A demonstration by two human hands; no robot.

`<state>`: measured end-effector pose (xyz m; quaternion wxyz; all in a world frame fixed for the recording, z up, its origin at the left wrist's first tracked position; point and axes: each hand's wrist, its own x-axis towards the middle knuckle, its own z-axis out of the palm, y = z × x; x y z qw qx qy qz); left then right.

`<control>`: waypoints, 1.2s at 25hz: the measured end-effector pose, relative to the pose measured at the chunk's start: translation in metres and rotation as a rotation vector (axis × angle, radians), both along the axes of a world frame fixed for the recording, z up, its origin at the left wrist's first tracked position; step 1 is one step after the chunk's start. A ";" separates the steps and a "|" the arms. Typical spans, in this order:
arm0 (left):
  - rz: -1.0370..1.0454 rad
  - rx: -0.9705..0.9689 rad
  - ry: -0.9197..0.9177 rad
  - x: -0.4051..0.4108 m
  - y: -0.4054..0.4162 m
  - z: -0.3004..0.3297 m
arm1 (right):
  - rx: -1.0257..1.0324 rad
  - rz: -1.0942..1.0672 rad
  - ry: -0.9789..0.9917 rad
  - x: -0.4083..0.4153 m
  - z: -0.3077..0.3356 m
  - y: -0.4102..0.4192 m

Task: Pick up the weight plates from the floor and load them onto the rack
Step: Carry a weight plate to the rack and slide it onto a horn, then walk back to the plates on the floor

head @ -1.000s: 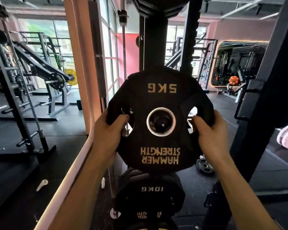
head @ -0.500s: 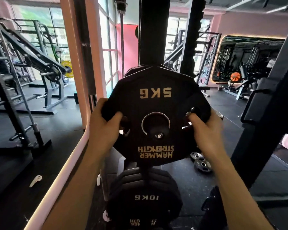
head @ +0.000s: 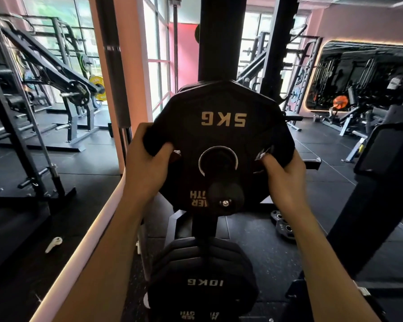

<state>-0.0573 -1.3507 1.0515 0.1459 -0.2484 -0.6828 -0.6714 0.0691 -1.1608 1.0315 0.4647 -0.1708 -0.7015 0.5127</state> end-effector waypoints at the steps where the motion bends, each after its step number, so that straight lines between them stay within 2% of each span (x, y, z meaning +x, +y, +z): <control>1: 0.009 -0.012 -0.009 0.000 0.000 0.000 | -0.008 0.012 -0.018 0.000 -0.001 -0.001; 9: -0.075 -0.201 -0.116 0.012 -0.019 -0.036 | -0.075 0.041 -0.238 0.025 -0.018 -0.014; 11: -0.103 -0.229 -0.198 0.029 -0.028 -0.062 | -0.118 0.050 -0.296 0.043 -0.040 -0.025; 16: -0.129 -0.435 -0.287 0.085 -0.054 -0.145 | -0.092 0.077 -0.531 0.097 -0.104 -0.042; 20: -0.161 -0.604 -0.444 0.155 -0.089 -0.218 | -0.095 0.115 -0.689 0.169 -0.168 -0.065; 23: -0.181 -0.800 -0.531 0.214 -0.118 -0.262 | -0.125 0.129 -0.810 0.232 -0.215 -0.088; 30: -0.315 -1.212 -0.812 0.337 -0.195 -0.339 | -0.385 0.191 -1.098 0.365 -0.323 -0.156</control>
